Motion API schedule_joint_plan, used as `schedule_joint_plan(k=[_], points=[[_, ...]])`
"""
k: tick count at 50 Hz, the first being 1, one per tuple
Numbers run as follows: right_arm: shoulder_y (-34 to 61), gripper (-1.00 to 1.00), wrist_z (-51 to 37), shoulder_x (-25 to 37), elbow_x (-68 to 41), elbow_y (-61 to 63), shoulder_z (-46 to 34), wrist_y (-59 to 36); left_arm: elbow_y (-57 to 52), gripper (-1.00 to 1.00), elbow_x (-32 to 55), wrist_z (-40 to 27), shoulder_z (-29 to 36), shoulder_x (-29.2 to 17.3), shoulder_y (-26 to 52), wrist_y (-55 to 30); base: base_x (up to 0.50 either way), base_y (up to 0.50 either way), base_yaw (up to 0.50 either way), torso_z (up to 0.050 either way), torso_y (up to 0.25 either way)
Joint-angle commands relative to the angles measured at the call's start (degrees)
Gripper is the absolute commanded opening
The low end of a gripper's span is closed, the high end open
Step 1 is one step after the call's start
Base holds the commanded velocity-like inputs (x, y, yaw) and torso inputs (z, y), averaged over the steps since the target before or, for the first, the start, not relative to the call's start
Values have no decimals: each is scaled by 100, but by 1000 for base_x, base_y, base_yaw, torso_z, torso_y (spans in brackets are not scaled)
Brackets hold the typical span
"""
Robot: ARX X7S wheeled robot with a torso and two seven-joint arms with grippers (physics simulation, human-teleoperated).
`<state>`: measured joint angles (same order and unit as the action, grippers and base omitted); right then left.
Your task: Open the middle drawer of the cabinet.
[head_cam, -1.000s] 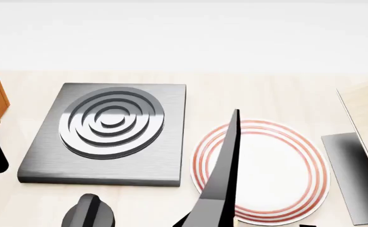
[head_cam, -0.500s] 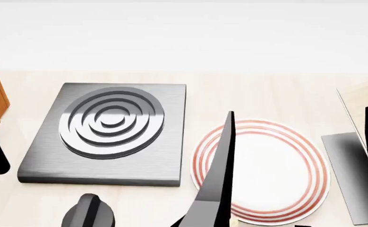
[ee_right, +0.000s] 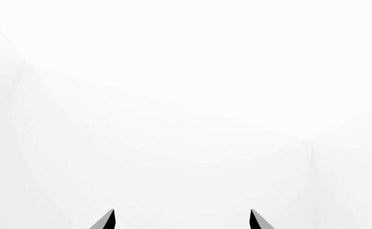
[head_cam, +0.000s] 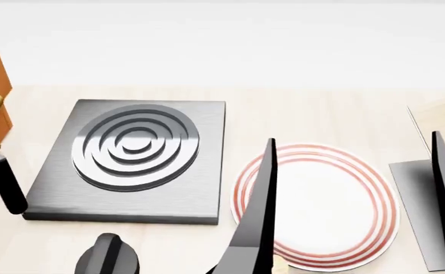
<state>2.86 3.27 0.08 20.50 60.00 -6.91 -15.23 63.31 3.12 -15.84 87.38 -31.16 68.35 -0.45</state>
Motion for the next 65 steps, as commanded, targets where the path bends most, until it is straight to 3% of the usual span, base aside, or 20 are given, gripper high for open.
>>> schedule_joint_plan(k=[1, 17, 46, 47, 65], points=[[-13, 100, 5, -4, -3, -1, -27, 8, -1904, -100, -563, -423, -550, -276, 590, -663, 0, 0, 0, 10, 12], [-15, 100, 20, -4, -37, -1, -20, 1, -2685, -100, -570, -254, -614, -406, 824, -1004, 0, 0, 0, 3, 9], [3, 100, 42, -4, -43, -1, 0, -2, -2025, -100, -404, -92, -638, -134, 635, -744, 0, 0, 0, 3, 8], [0, 100, 41, -4, -42, -1, -1, -4, -2027, 100, -393, -56, -631, -137, 627, -752, 17, 0, -3, 0, 0], [-49, 100, 32, -4, -28, -1, -29, 35, -1941, 100, -289, 523, -391, -157, 267, -659, 0, 0, 0, 1, 2]])
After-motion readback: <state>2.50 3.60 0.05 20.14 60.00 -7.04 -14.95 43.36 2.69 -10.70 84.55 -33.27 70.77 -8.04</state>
